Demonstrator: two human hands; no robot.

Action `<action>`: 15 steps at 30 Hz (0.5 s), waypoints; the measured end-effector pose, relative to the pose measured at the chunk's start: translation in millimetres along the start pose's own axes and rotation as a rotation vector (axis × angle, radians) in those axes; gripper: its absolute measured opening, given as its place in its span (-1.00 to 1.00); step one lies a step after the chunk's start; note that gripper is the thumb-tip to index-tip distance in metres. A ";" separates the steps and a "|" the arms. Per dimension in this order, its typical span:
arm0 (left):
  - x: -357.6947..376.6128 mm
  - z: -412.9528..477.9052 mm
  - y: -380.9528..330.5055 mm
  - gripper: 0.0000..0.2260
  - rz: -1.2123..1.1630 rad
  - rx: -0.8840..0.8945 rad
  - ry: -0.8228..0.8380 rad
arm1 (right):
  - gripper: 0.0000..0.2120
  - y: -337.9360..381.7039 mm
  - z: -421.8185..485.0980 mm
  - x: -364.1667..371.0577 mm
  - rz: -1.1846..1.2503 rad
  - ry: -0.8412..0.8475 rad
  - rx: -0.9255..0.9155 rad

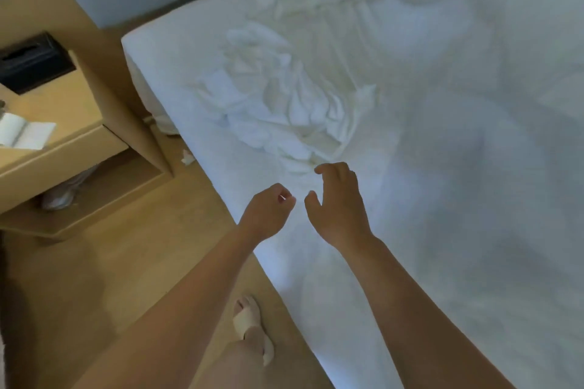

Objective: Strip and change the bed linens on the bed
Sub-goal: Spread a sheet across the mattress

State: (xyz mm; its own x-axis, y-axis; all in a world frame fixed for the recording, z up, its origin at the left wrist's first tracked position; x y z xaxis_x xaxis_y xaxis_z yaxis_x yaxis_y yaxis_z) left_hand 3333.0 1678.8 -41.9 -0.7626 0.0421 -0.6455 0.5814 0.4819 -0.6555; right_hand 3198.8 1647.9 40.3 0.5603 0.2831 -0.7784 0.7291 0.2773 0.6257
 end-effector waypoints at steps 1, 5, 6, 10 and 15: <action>-18.9 15.8 12.2 -0.86 0.002 -0.026 0.013 | -0.64 16.5 21.9 15.7 0.007 0.024 0.002; -87.9 82.3 53.6 -0.81 0.008 -0.109 0.024 | -0.63 65.8 106.1 73.1 -0.007 0.091 -0.012; -102.7 100.4 62.7 -0.82 -0.017 -0.130 0.020 | -0.63 74.0 127.4 85.6 -0.014 0.097 -0.017; -155.1 172.1 89.3 -0.91 -0.050 -0.154 -0.011 | -0.63 93.3 209.1 123.4 -0.052 0.092 -0.022; -208.2 279.9 107.4 -0.85 -0.001 -0.167 -0.036 | -0.62 92.4 311.7 149.1 -0.103 0.055 0.043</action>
State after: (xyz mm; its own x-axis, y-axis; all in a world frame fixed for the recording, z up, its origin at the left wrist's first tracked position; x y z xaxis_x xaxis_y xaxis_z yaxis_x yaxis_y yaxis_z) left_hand 3633.6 1476.8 -87.6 -0.7507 0.0115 -0.6606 0.5234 0.6205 -0.5840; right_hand 3472.2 1429.5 -33.8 0.4598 0.3057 -0.8337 0.7984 0.2687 0.5389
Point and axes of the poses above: each hand's wrist, its own z-axis towards the middle knuckle, its own x-axis out of the palm, y = z × x, the point moved 5 cm from there along z, towards the middle knuckle, and after that the axes turned 1 degree about x, right-handed, at the moved point
